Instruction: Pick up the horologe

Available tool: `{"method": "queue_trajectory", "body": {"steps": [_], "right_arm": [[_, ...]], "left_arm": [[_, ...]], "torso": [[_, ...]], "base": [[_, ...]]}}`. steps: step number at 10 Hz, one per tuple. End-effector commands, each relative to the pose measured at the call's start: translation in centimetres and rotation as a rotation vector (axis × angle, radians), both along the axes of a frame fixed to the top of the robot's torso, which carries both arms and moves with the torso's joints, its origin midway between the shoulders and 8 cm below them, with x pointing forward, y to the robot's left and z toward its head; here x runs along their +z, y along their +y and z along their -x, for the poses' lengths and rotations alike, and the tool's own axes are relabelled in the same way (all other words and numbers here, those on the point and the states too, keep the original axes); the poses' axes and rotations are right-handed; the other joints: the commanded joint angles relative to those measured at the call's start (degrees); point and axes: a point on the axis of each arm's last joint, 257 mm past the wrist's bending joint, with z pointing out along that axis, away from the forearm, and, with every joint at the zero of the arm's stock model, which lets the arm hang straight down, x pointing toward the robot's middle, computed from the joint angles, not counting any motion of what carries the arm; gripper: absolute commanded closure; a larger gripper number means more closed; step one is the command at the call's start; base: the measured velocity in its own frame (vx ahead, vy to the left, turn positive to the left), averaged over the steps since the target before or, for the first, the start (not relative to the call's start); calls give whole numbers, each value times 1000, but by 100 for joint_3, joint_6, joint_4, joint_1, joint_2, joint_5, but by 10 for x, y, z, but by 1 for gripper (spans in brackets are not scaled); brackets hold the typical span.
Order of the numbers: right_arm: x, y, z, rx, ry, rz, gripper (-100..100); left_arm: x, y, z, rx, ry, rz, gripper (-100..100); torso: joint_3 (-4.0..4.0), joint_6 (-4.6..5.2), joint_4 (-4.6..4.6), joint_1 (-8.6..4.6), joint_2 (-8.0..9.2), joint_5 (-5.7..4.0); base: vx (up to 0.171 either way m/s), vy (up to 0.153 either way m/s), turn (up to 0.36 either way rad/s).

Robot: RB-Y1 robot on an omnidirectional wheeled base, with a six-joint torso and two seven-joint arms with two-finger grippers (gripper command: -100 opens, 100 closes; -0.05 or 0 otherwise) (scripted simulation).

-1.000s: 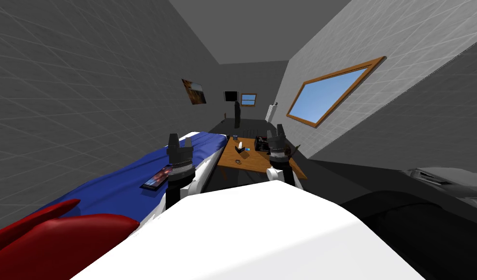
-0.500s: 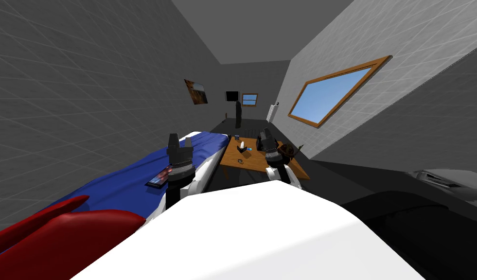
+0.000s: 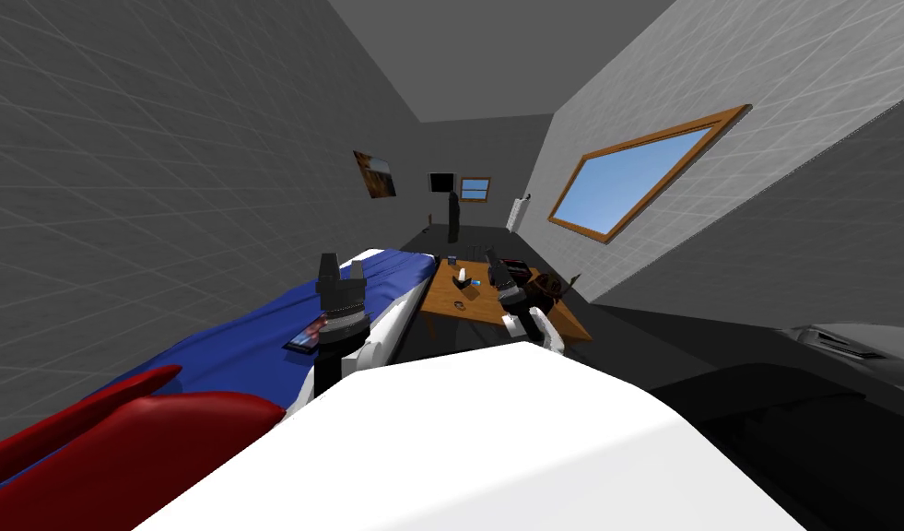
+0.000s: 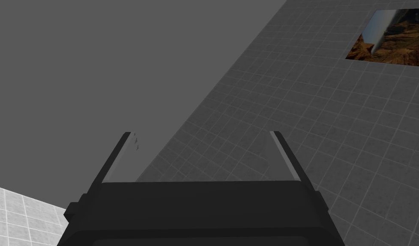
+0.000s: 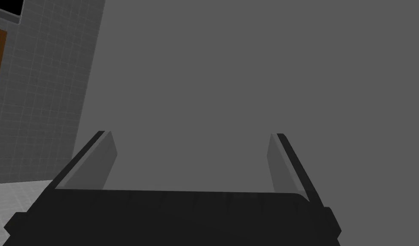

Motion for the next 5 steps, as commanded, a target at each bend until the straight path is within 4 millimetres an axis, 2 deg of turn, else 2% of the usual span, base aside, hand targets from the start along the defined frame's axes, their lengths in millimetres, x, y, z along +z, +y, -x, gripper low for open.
{"method": "queue_trajectory", "body": {"steps": [1,2,5], "right_arm": [[-14,9,-9,11,11,83,-100],[-15,11,-9,6,8,104,-100],[-44,26,-25,25,25,255,-100]], "left_arm": [[0,0,0,0,0,0,0],[0,0,0,0,0,0,0],[0,0,0,0,0,0,0]], "torso": [[0,0,0,0,0,0],[-2,-1,-1,4,-3,0],[-1,-1,0,3,-1,1]], "base": [[0,63,21],[-1,54,19],[-4,62,24]]}}
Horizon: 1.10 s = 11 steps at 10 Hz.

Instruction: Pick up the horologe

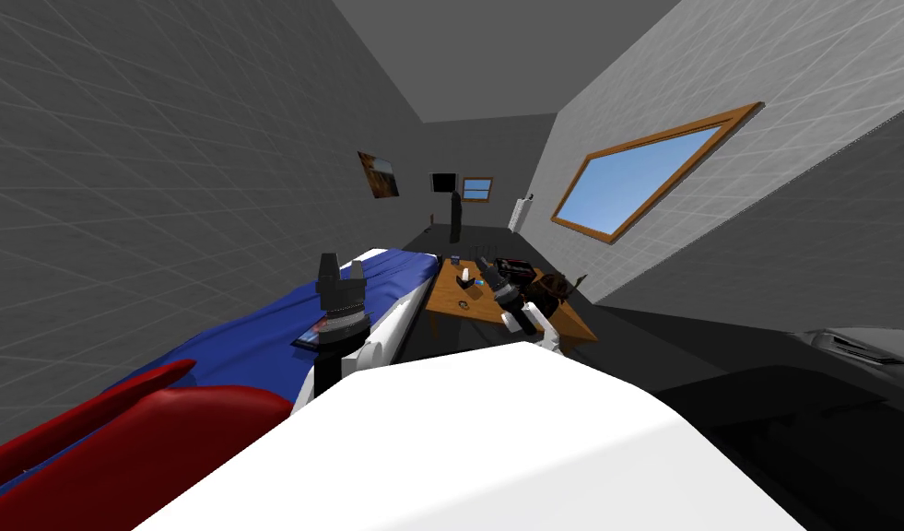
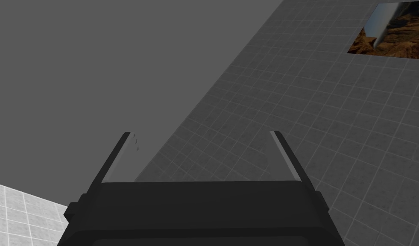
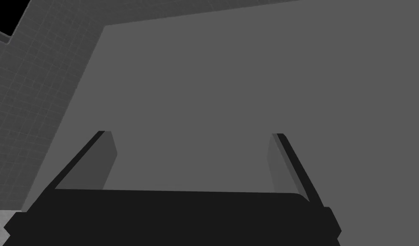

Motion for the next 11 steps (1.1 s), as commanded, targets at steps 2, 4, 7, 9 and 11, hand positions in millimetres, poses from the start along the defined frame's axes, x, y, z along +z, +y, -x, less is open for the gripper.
{"method": "queue_trajectory", "body": {"steps": [2,4,7,9,11], "right_arm": [[-22,11,-11,14,6,125,-100],[-29,13,-12,4,6,169,-100],[-62,20,-27,24,16,333,-100],[-70,22,-28,17,16,377,-100],[-91,22,-35,24,21,477,-100]], "left_arm": [[0,0,0,0,0,0,0],[0,0,0,0,0,0,0],[0,0,0,0,0,0,0],[0,0,0,0,0,0,0],[0,0,0,0,0,0,0]], "torso": [[1,1,0,-2,2,0],[0,1,0,-1,1,0],[-1,2,0,-7,-1,-1],[-1,2,0,-1,-1,0],[2,1,1,-9,3,-2]], "base": [[-6,65,23],[-1,42,4],[2,59,28],[2,43,3],[-8,46,26]]}}
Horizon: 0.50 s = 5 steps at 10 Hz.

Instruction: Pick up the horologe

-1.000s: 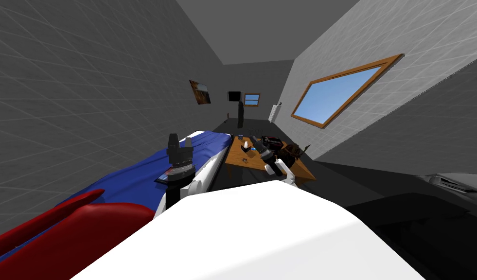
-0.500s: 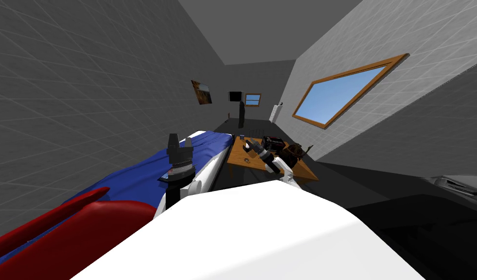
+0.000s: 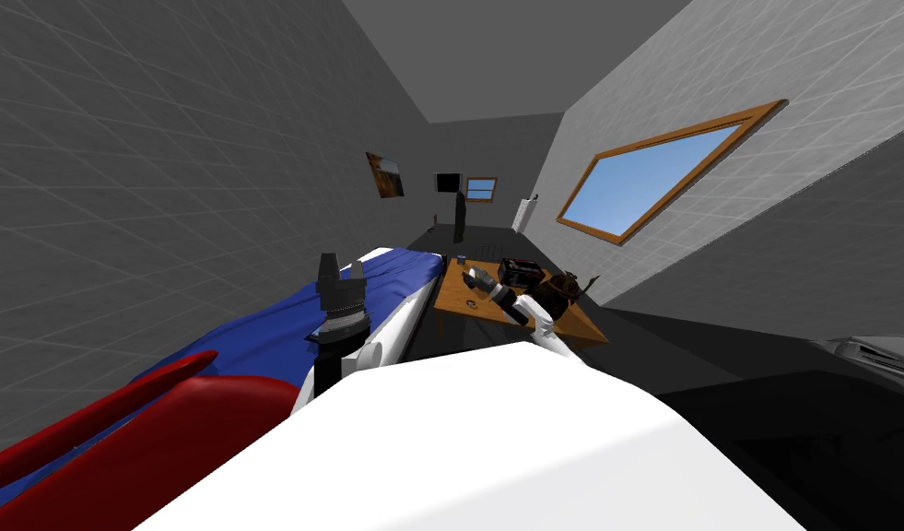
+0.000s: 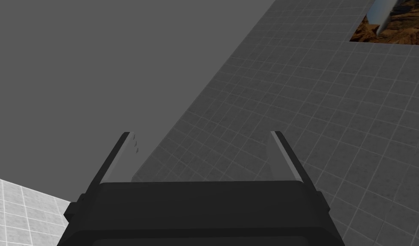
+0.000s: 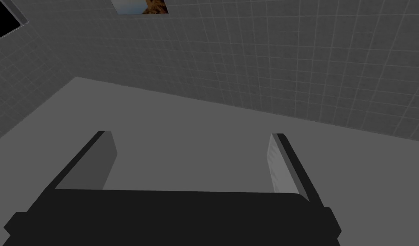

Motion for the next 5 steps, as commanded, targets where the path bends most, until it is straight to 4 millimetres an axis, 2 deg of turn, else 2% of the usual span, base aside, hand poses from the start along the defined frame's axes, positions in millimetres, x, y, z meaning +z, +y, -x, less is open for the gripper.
{"method": "queue_trajectory", "body": {"steps": [1,5], "right_arm": [[-7,1,-1,-1,-1,32,-100],[-50,-4,-15,14,12,232,-100]], "left_arm": [[0,0,0,0,0,0,0],[0,0,0,0,0,0,0]], "torso": [[0,0,0,0,0,0],[-3,-1,-1,9,-5,2]], "base": [[5,22,-5],[6,59,24]]}}
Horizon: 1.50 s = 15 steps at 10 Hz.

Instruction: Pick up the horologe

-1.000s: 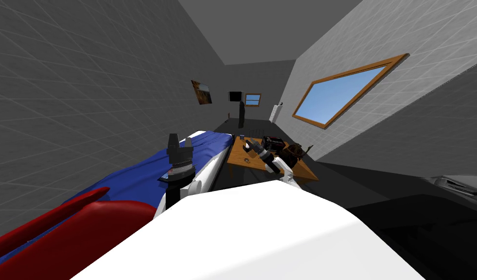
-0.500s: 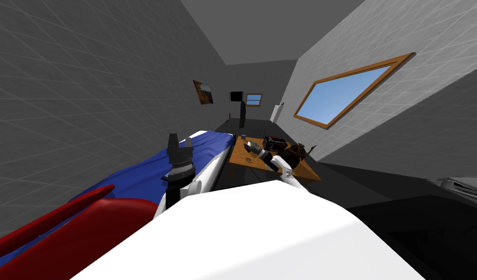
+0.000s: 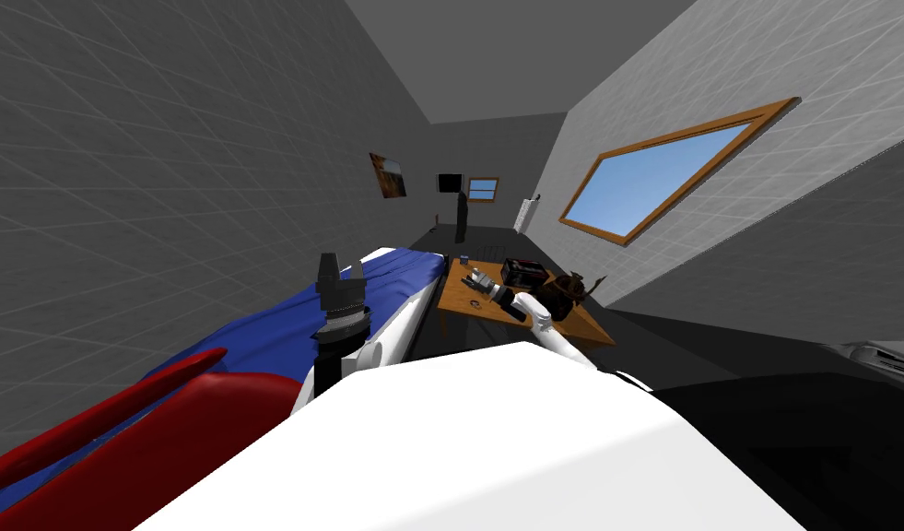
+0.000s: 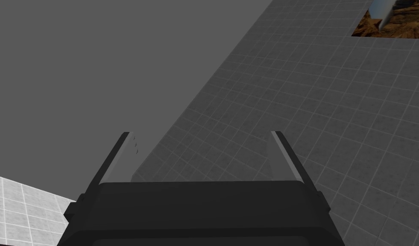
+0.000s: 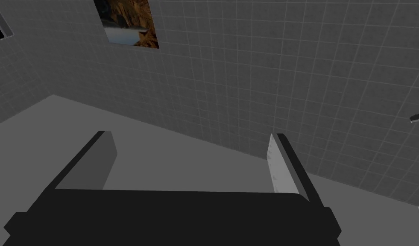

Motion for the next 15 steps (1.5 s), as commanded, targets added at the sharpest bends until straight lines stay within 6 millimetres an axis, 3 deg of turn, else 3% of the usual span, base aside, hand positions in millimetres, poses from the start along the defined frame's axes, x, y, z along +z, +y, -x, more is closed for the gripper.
{"method": "queue_trajectory", "body": {"steps": [1,2,7,8,12,13,15], "right_arm": [[-7,0,-1,0,-2,46,-100],[-25,-6,-7,7,11,116,-100],[-54,-15,-12,17,12,266,-100],[-71,-24,-17,27,24,340,-100],[-100,-38,-20,38,32,481,-100],[-117,-50,-22,48,50,550,-100],[-133,-62,-24,65,55,640,-100]], "left_arm": [[0,0,0,0,0,0,0],[0,0,0,0,0,0,0],[0,0,0,0,0,0,0],[0,0,0,0,0,0,0],[0,0,0,0,0,0,0],[0,0,0,0,0,0,0],[0,0,0,0,0,0,0]], "torso": [[0,0,0,0,0,0],[2,0,1,-11,3,-2],[1,0,1,-7,2,-1],[2,1,1,-16,4,-3],[0,1,0,-6,0,-1],[1,1,1,-12,1,-2],[0,1,1,-10,0,-1]], "base": [[3,26,-6],[7,50,35],[4,37,12],[6,42,32],[9,43,14],[11,45,28],[16,44,22]]}}
